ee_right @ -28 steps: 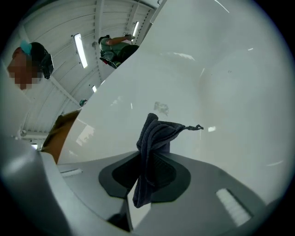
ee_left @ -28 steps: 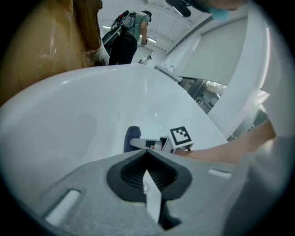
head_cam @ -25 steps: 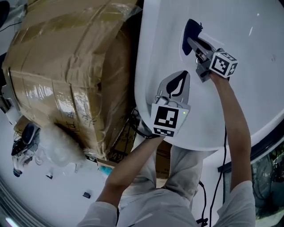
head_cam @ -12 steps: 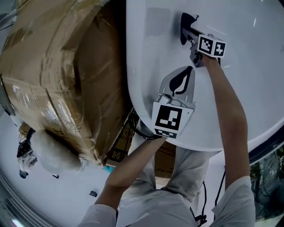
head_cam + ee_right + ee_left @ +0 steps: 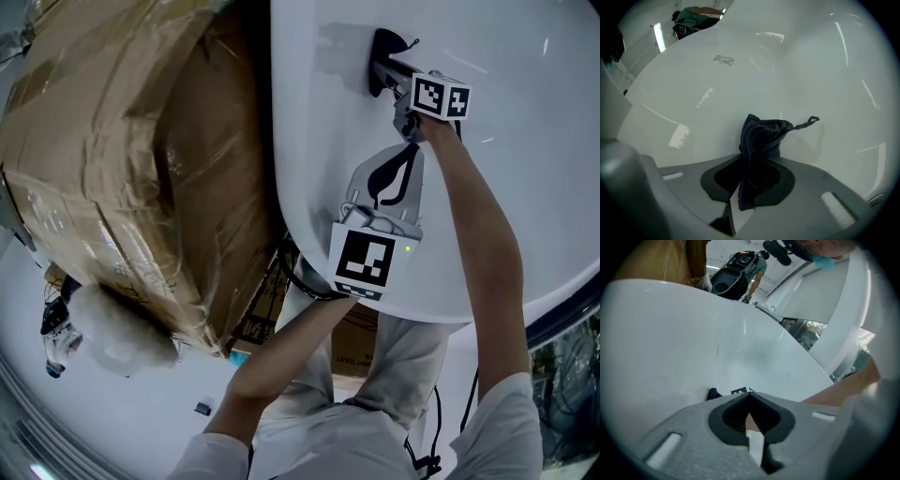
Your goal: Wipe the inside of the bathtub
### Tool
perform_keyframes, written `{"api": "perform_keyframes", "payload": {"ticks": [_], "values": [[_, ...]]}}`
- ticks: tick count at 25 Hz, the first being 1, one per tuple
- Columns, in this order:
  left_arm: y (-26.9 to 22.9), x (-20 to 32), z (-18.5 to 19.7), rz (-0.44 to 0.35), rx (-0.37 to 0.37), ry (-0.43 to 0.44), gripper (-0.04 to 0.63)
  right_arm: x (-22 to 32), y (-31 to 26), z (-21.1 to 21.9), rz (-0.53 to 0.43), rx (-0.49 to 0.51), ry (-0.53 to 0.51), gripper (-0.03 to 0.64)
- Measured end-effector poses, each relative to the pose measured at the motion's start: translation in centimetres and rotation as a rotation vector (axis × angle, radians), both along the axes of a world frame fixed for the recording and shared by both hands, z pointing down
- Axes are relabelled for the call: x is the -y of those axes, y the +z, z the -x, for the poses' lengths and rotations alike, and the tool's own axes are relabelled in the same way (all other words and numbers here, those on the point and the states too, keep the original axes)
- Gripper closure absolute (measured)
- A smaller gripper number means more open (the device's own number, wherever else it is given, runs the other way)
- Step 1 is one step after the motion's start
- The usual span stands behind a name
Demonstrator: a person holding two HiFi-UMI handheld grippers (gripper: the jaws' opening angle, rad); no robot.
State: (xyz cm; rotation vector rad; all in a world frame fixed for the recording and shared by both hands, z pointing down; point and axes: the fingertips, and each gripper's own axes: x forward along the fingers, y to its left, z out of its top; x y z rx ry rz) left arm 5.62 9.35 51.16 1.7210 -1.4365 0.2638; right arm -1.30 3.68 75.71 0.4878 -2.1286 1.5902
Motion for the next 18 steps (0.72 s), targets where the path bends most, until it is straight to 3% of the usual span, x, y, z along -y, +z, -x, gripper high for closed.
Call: {"api": "perform_keyframes", "payload": {"ticks": [8,18], "values": [[-0.4,-0.4,0.1,0.023,-0.007,-0.002,0.597,-0.1,-4.5,1.1,-0.025,0.098,-0.015,0.568],[-1.3,-1.4,1.3,0.104,0.042,-0.068,0.597,-0.2,-9.7,2.4,-0.098,0.146,-0.084,0.568]]}}
